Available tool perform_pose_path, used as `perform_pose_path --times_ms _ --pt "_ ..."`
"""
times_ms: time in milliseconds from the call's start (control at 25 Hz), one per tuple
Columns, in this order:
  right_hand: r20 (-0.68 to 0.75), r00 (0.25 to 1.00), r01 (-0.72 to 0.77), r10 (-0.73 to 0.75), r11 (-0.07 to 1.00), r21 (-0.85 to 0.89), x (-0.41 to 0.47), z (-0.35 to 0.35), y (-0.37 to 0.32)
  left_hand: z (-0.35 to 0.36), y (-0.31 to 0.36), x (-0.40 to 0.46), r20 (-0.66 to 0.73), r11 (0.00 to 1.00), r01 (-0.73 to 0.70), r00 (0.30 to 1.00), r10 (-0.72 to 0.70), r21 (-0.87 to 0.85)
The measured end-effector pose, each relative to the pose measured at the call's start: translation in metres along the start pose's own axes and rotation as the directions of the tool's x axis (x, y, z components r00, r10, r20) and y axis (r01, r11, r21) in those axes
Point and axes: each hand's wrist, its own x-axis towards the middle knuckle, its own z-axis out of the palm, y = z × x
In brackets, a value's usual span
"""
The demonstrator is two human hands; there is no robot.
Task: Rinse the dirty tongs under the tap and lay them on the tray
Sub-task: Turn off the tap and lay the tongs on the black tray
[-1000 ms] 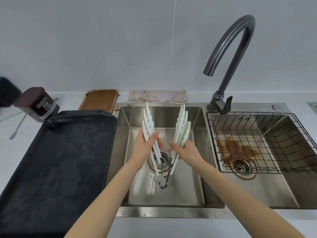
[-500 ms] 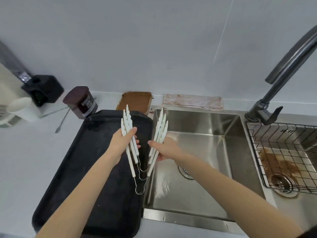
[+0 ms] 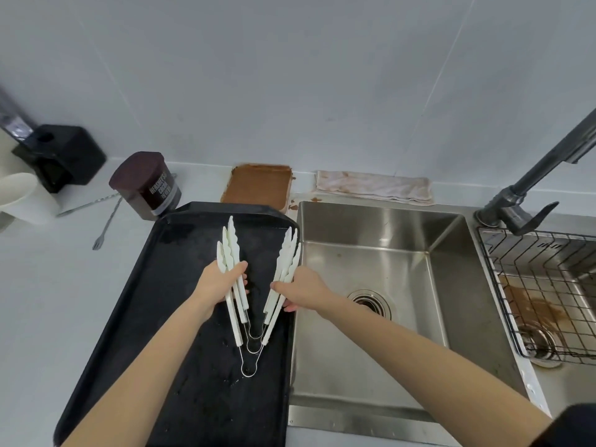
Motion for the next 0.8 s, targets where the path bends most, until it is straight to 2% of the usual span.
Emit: perform_pose_path --times_ms 120,240,440,640,720,800 --pt "-0.037 0.999 0.013 -0.016 0.996 -0.087 0.003 0.005 -0.001 -0.004 -0.008 0.012 -0.086 0.969 -0.01 0.996 0.032 0.248" --pt "-0.06 0.998 0.026 -0.036 0.986 -0.167 0.004 0.01 -0.004 -0.003 -0.011 0.014 -0.156 0.92 -0.001 0.985 0.067 0.391" --pt "-0.103 0.993 0.033 -0.063 0.962 -0.272 0.003 0.014 -0.007 -0.005 -0.019 0.018 -0.227 0.881 -0.039 0.96 0.165 0.472" --pt "-0.085 0.995 0.027 -0.046 0.978 -0.208 0.004 0.018 -0.005 -0.006 -0.024 0.021 -0.221 0.831 -0.092 0.943 0.25 0.548" --pt "-0.138 0.98 0.102 -0.141 0.961 -0.256 0.004 0.021 -0.003 -0.002 -0.025 0.014 -0.218 0.797 -0.111 0.931 0.292 0.594" --pt "-0.165 0.938 0.203 -0.305 0.869 -0.451 0.002 0.025 0.003 0.0 -0.033 0.005 -0.216 0.763 -0.167 0.902 0.373 0.624"
